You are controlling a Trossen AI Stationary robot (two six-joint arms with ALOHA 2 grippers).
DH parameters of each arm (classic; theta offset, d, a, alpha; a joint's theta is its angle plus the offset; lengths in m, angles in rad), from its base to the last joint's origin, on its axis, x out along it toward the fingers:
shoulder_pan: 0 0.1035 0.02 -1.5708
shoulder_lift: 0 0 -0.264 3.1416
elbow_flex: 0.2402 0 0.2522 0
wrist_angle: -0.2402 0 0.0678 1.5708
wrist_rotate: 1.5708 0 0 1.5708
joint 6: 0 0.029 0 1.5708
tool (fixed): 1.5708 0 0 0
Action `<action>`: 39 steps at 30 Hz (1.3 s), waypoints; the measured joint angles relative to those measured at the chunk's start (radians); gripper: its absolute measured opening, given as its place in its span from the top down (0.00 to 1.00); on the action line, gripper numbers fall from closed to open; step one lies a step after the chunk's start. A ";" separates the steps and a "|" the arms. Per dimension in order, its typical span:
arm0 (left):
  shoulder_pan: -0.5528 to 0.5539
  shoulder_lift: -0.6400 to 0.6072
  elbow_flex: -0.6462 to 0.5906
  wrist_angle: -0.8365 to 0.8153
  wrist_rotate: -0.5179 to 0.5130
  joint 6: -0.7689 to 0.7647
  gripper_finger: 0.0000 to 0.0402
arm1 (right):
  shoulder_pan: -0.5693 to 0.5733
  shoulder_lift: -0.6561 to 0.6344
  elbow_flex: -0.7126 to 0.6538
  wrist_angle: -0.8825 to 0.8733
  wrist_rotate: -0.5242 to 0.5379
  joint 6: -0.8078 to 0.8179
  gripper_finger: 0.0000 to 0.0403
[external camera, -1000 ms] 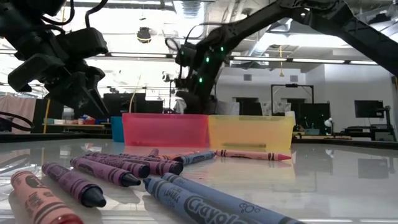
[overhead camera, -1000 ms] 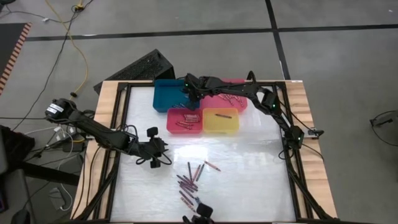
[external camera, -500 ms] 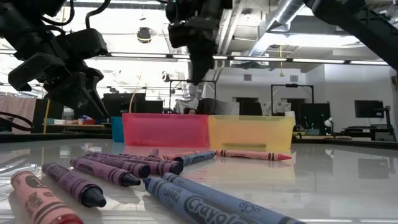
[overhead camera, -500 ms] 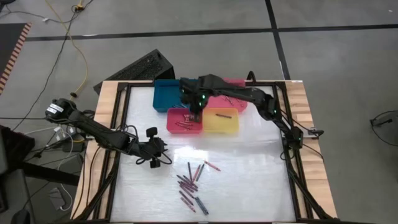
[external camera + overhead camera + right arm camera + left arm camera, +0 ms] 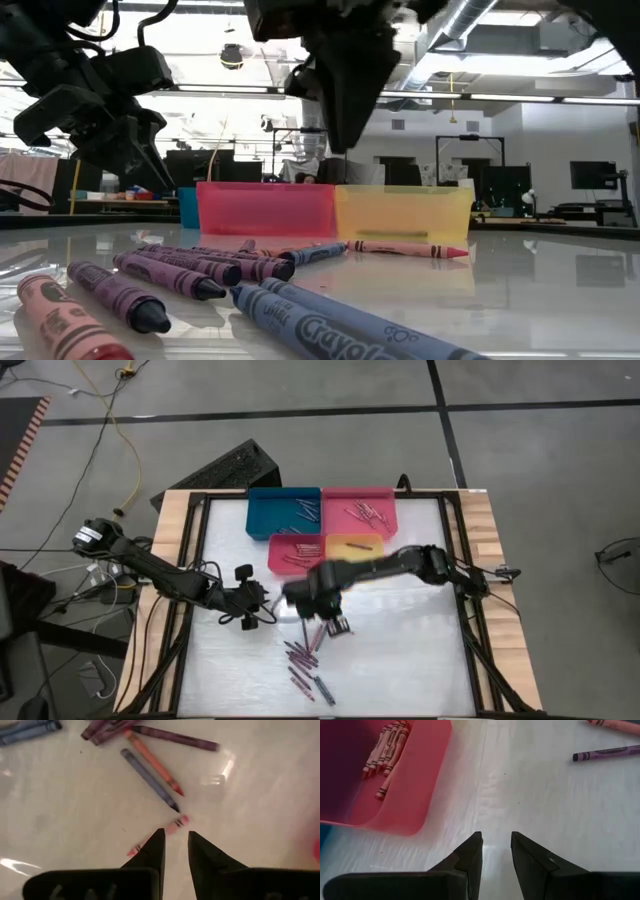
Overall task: Sort crayons
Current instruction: Put the blue crayon into the blue bin
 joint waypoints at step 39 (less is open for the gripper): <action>0.000 0.000 0.000 0.012 -0.005 0.001 0.77 | 0.169 0.000 -0.321 0.442 0.156 -0.206 0.80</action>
